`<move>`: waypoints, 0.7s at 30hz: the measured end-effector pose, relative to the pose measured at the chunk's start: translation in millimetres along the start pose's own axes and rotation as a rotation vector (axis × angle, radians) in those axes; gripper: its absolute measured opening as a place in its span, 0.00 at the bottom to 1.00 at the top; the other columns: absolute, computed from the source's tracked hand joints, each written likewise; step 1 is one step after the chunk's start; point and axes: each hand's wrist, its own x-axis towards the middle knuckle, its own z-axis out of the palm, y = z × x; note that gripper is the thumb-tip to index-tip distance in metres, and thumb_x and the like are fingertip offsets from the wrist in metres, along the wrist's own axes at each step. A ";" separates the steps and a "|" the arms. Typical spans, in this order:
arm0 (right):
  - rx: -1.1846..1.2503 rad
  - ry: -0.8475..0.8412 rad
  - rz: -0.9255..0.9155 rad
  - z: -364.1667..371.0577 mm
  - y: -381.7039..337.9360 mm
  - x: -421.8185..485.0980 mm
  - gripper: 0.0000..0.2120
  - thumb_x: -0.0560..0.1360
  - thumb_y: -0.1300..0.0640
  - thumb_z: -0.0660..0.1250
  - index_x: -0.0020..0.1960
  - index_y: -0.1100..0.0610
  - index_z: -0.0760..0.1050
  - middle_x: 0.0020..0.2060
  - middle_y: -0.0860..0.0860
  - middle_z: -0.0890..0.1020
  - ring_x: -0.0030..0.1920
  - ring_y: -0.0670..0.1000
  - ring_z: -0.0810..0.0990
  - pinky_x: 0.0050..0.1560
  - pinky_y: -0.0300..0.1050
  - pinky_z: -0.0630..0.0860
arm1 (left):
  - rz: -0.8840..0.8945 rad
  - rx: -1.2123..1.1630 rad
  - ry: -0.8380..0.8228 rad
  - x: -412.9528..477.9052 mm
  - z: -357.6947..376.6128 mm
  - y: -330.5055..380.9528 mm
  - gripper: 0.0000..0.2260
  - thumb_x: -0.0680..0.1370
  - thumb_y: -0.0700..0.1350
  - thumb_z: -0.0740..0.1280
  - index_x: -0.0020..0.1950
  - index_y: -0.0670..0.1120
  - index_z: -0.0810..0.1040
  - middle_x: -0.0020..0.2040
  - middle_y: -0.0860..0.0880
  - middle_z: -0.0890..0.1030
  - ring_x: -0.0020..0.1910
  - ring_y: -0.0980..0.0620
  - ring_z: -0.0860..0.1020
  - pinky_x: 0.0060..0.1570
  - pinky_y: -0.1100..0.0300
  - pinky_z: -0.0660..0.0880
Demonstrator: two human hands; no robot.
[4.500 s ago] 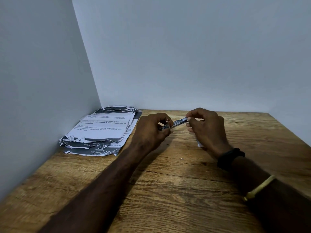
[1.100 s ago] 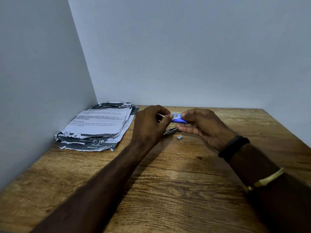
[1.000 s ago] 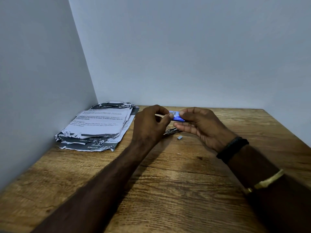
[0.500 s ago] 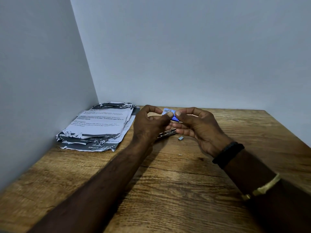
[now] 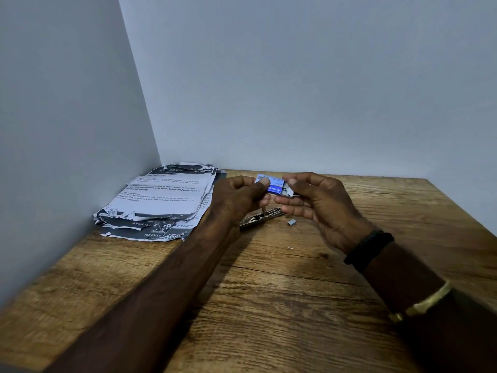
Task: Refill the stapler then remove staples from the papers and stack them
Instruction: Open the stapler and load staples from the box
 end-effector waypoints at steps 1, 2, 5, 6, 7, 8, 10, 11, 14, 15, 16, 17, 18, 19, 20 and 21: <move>-0.033 0.007 -0.024 -0.2 0.2 0.3 0.05 0.79 0.64 0.70 0.51 0.59 0.85 0.48 0.61 0.89 0.47 0.61 0.90 0.38 0.46 0.86 | -0.002 0.000 0.009 0.5 -0.4 0.3 0.09 0.75 0.38 0.75 0.47 0.33 0.81 0.33 0.42 0.82 0.30 0.52 0.81 0.37 0.62 0.83; -0.071 0.013 -0.053 -0.6 0.5 0.6 0.06 0.79 0.65 0.70 0.50 0.59 0.85 0.46 0.61 0.89 0.47 0.61 0.90 0.38 0.46 0.86 | -0.003 0.002 0.017 0.9 -0.6 0.4 0.09 0.75 0.38 0.75 0.48 0.33 0.81 0.33 0.42 0.82 0.30 0.52 0.81 0.37 0.62 0.83; -0.179 0.032 -0.147 -1.8 1.0 1.3 0.08 0.79 0.67 0.68 0.47 0.59 0.85 0.44 0.59 0.89 0.45 0.60 0.90 0.37 0.45 0.85 | 0.003 0.028 0.035 1.7 -2.2 1.2 0.09 0.75 0.39 0.75 0.47 0.33 0.80 0.34 0.41 0.82 0.31 0.51 0.80 0.39 0.60 0.83; -0.213 0.042 -0.178 -2.1 1.1 1.5 0.08 0.79 0.66 0.69 0.46 0.59 0.85 0.44 0.59 0.89 0.44 0.60 0.90 0.37 0.45 0.85 | 0.007 0.035 0.039 2.2 -2.4 1.5 0.09 0.75 0.39 0.75 0.45 0.33 0.80 0.34 0.40 0.81 0.31 0.50 0.80 0.39 0.60 0.83; -0.247 0.054 -0.210 -2.3 1.3 1.7 0.06 0.79 0.65 0.70 0.45 0.59 0.85 0.43 0.58 0.88 0.44 0.59 0.90 0.37 0.45 0.85 | 0.011 0.036 0.042 2.4 -2.9 2.2 0.08 0.75 0.38 0.75 0.44 0.34 0.80 0.34 0.40 0.81 0.31 0.50 0.80 0.38 0.61 0.83; -0.281 0.065 -0.239 -2.8 1.7 2.0 0.05 0.78 0.63 0.72 0.44 0.58 0.84 0.42 0.58 0.88 0.43 0.59 0.90 0.37 0.45 0.85 | 0.014 0.036 0.042 2.7 -3.3 2.6 0.08 0.75 0.38 0.75 0.43 0.34 0.80 0.35 0.40 0.80 0.32 0.50 0.80 0.38 0.61 0.83; -0.344 0.082 -0.279 -4.1 2.8 2.6 0.03 0.75 0.61 0.76 0.43 0.58 0.84 0.40 0.56 0.88 0.42 0.57 0.90 0.36 0.45 0.85 | 0.020 0.041 0.038 2.7 -4.3 3.1 0.09 0.75 0.38 0.75 0.47 0.32 0.80 0.35 0.39 0.80 0.31 0.50 0.80 0.37 0.62 0.83; -0.369 0.089 -0.290 -4.9 3.5 3.0 0.03 0.74 0.62 0.77 0.43 0.58 0.83 0.38 0.55 0.88 0.41 0.56 0.90 0.36 0.45 0.85 | 0.021 0.048 0.033 2.1 -4.8 3.4 0.10 0.75 0.38 0.74 0.48 0.31 0.80 0.35 0.39 0.81 0.31 0.50 0.80 0.36 0.63 0.83; -0.388 0.085 -0.288 -8.3 4.2 4.7 0.05 0.75 0.65 0.75 0.46 0.57 0.81 0.36 0.54 0.88 0.41 0.54 0.90 0.37 0.46 0.85 | 0.017 0.077 0.018 0.7 -5.4 3.9 0.08 0.75 0.38 0.74 0.44 0.33 0.80 0.35 0.40 0.81 0.31 0.51 0.80 0.35 0.64 0.82; -0.393 0.075 -0.283 -9.1 3.8 5.5 0.06 0.75 0.66 0.74 0.48 0.56 0.82 0.38 0.55 0.88 0.42 0.54 0.90 0.37 0.47 0.85 | 0.018 0.084 0.017 0.3 -5.7 4.1 0.08 0.76 0.38 0.74 0.42 0.34 0.80 0.35 0.40 0.81 0.31 0.51 0.80 0.35 0.64 0.82; -0.409 0.064 -0.282 -9.7 3.4 6.1 0.08 0.76 0.66 0.72 0.51 0.55 0.83 0.40 0.55 0.89 0.42 0.54 0.90 0.38 0.47 0.85 | 0.018 0.088 0.018 0.2 -5.9 4.2 0.08 0.76 0.38 0.74 0.41 0.35 0.80 0.35 0.40 0.81 0.31 0.51 0.80 0.34 0.64 0.82; -0.435 0.055 -0.287 -9.8 3.3 6.7 0.09 0.77 0.66 0.72 0.52 0.55 0.84 0.42 0.55 0.89 0.43 0.53 0.90 0.39 0.47 0.85 | 0.017 0.090 0.020 0.2 -6.2 4.3 0.08 0.76 0.38 0.74 0.41 0.35 0.80 0.35 0.40 0.81 0.31 0.51 0.80 0.34 0.64 0.82; -0.461 0.050 -0.294 -9.6 3.4 7.0 0.09 0.77 0.66 0.71 0.53 0.54 0.86 0.44 0.54 0.89 0.42 0.52 0.90 0.40 0.47 0.86 | 0.017 0.092 0.021 0.3 -6.3 4.2 0.08 0.76 0.38 0.74 0.41 0.35 0.80 0.35 0.40 0.82 0.31 0.51 0.80 0.34 0.64 0.82; -0.484 0.049 -0.303 -9.1 3.9 7.1 0.08 0.78 0.65 0.71 0.51 0.55 0.86 0.44 0.54 0.88 0.42 0.50 0.89 0.40 0.46 0.86 | 0.016 0.095 0.022 0.6 -6.5 4.0 0.08 0.75 0.39 0.74 0.41 0.35 0.80 0.35 0.40 0.82 0.31 0.51 0.80 0.35 0.63 0.83; -0.503 0.050 -0.312 -8.5 4.4 7.2 0.07 0.78 0.63 0.71 0.49 0.56 0.87 0.43 0.53 0.88 0.40 0.49 0.89 0.41 0.46 0.86 | 0.017 0.098 0.022 0.9 -6.3 3.7 0.08 0.75 0.39 0.74 0.40 0.36 0.80 0.35 0.40 0.82 0.31 0.51 0.81 0.37 0.62 0.83; -0.517 0.054 -0.318 -8.0 4.9 7.0 0.05 0.78 0.62 0.72 0.48 0.56 0.87 0.42 0.53 0.88 0.39 0.48 0.89 0.41 0.46 0.86 | 0.017 0.103 0.023 0.8 -6.1 3.4 0.08 0.75 0.39 0.74 0.39 0.36 0.80 0.34 0.41 0.82 0.31 0.51 0.81 0.38 0.61 0.84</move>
